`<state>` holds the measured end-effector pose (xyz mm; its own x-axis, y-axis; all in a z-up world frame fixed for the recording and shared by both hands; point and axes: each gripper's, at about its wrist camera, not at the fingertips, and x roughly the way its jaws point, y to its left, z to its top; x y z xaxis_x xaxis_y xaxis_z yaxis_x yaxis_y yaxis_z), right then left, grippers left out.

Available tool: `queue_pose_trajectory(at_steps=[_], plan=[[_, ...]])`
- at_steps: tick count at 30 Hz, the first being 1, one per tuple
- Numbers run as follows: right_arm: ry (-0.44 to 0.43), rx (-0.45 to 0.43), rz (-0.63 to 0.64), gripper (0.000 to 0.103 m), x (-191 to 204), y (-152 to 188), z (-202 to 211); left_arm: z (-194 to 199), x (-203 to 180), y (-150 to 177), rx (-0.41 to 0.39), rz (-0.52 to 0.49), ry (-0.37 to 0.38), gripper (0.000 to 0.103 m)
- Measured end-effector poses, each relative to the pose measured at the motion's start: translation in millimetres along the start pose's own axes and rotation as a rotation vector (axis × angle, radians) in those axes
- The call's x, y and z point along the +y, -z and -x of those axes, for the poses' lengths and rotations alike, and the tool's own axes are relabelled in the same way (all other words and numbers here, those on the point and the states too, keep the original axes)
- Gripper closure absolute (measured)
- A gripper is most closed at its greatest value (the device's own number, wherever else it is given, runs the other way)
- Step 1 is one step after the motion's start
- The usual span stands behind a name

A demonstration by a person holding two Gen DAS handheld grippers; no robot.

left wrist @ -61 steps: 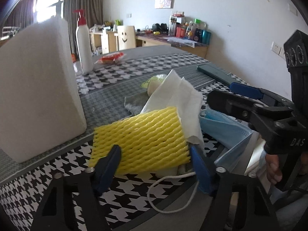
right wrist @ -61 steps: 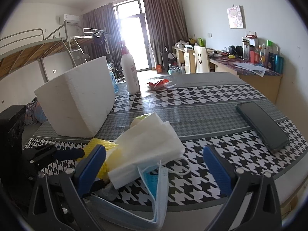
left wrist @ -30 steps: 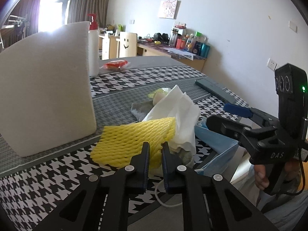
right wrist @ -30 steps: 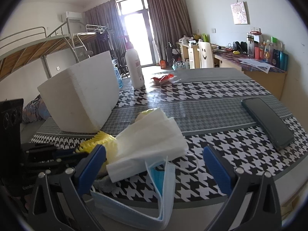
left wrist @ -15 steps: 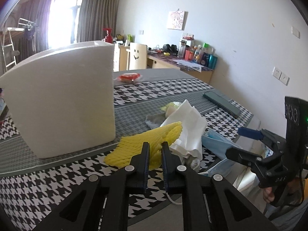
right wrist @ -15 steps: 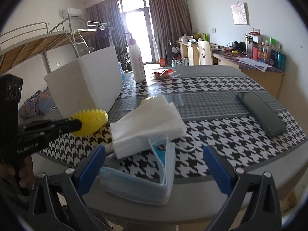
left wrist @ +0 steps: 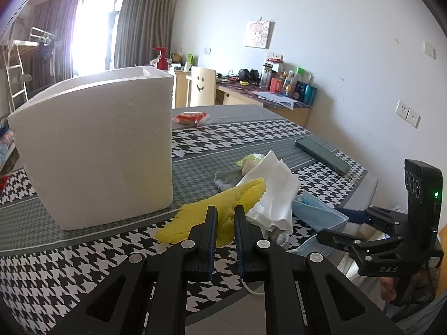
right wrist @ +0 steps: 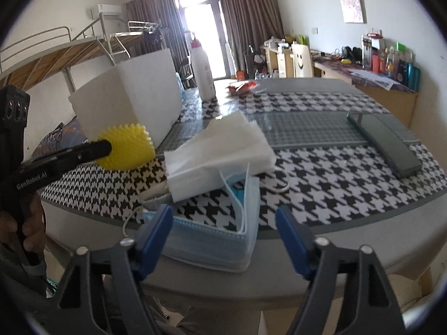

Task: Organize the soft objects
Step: 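Close the left tool on the yellow mesh while the right tool grasps the blue mask, then lift and carry the yellow mesh and blue mask toward the white foam box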

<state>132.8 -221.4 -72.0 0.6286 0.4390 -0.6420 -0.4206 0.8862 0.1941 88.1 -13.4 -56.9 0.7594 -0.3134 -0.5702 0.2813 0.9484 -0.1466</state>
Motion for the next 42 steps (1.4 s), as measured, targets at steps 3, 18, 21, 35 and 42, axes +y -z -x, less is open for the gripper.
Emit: queue_pose_trajectory(at_steps=[3,18,21,35,42], plan=[[-0.004,0.023,0.006,0.044,1,3,-3,0,-2,0,0.0,-0.003,0.002,0.09],[0.0,-0.031,0.055,0.089,7,-7,27,19,1,-2,-0.054,0.003,-0.02,0.09],[-0.006,-0.061,0.065,0.089,11,-13,35,24,1,-2,-0.067,0.007,-0.024,0.09],[-0.029,-0.154,0.083,0.09,21,-31,56,47,-2,-5,-0.123,0.0,-0.033,0.09],[-0.029,-0.204,0.082,0.09,24,-41,61,53,-6,-6,-0.137,-0.012,-0.034,0.09]])
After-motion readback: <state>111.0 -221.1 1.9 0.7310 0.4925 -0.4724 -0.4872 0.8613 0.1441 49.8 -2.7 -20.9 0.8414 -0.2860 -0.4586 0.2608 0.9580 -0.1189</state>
